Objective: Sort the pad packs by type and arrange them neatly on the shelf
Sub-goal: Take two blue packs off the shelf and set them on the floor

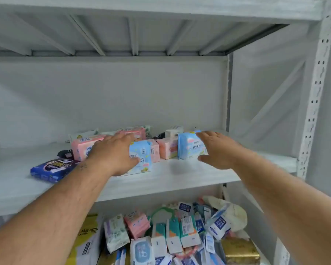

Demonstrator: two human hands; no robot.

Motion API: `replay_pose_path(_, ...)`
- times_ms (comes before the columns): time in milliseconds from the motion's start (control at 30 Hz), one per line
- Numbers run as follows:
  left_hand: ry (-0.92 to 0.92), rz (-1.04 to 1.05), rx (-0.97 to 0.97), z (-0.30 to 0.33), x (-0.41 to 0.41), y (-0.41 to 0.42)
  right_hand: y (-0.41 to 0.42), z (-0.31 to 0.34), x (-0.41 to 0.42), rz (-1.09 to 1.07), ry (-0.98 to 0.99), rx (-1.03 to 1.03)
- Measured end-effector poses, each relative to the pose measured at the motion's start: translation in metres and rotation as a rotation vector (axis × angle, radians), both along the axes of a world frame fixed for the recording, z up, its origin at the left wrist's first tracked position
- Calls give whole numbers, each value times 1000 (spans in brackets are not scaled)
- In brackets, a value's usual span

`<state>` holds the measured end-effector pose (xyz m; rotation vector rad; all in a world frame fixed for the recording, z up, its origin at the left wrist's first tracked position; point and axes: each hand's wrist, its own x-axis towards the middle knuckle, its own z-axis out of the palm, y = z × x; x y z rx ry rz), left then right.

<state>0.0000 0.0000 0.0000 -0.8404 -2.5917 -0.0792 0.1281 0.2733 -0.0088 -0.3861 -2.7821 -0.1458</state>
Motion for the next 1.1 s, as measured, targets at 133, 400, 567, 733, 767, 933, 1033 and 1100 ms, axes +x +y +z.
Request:
replay_pose_path(133,-67,108,-18,4,-29,9,40,10,-41,5,-13,3)
replay_pose_path(400,-294,79,-64,12,-55,13,72,14,-103,34,-187,17)
replay_pose_path(567,-260,17,-24,11,-51,11,66,22,-95,61,-173,63)
replay_pose_path(733,-183,-75,40,21,-23,-2,39,36,-50,79,-47,100)
replay_pose_path(767,-172,-96,48,23,-16,-7,29,38,-37,81,-29,107)
replay_pose_path(933,-144,-184,77,18,25,-42,-32,29,37,52,-1,123)
replay_pose_path(1033,-179,-255,105,2,62,-66,-72,12,88,27,-17,118)
replay_pose_path(1100,-175,-288,77,-8,86,-80,-98,-3,122,2,-44,132)
